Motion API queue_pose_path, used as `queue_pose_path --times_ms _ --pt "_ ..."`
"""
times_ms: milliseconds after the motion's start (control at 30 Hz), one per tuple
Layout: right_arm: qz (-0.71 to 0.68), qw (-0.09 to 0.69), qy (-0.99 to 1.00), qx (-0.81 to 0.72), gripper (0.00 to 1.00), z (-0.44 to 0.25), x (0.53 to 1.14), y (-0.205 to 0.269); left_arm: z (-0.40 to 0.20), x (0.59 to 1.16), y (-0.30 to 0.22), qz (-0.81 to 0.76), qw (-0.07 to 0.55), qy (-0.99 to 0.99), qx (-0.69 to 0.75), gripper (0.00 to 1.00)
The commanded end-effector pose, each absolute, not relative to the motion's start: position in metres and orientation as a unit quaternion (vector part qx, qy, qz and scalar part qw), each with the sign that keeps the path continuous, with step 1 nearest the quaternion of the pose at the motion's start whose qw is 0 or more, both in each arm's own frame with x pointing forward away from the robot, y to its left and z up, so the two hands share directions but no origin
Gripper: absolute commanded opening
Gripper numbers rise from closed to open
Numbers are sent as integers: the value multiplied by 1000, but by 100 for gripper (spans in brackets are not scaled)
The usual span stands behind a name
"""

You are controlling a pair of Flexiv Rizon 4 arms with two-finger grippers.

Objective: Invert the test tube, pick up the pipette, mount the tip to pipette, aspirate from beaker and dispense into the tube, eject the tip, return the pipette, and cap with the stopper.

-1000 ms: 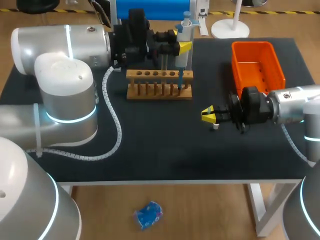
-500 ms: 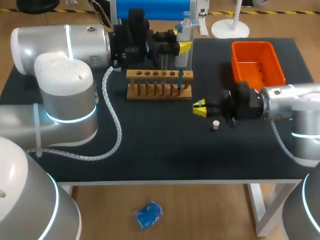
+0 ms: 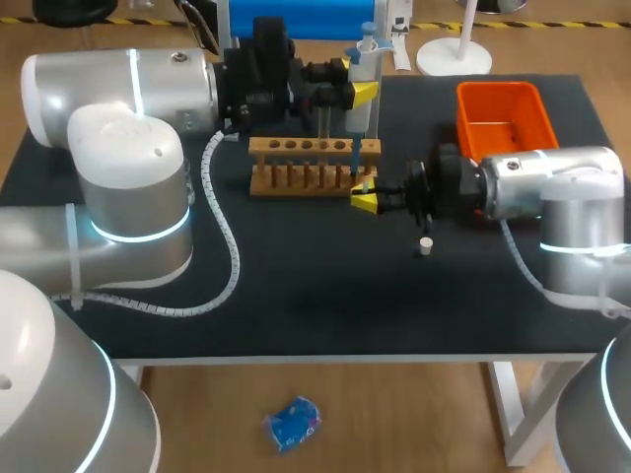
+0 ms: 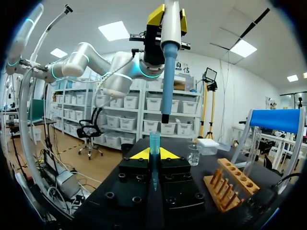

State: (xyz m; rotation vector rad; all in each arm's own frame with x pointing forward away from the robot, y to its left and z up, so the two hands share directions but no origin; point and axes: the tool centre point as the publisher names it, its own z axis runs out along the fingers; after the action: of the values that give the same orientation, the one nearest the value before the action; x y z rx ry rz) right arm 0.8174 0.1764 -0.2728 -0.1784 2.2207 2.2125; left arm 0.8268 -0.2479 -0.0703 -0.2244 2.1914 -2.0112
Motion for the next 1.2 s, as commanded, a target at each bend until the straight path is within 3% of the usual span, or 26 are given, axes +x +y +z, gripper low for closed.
queue_pose_path --times_ms 33,1200 --pt "704 -3 707 -62 0 -274 823 183 -70 827 -247 -673 79 732 -74 0" --pt "712 4 698 -82 0 -259 831 194 -70 827 -247 -673 79 732 -74 0"
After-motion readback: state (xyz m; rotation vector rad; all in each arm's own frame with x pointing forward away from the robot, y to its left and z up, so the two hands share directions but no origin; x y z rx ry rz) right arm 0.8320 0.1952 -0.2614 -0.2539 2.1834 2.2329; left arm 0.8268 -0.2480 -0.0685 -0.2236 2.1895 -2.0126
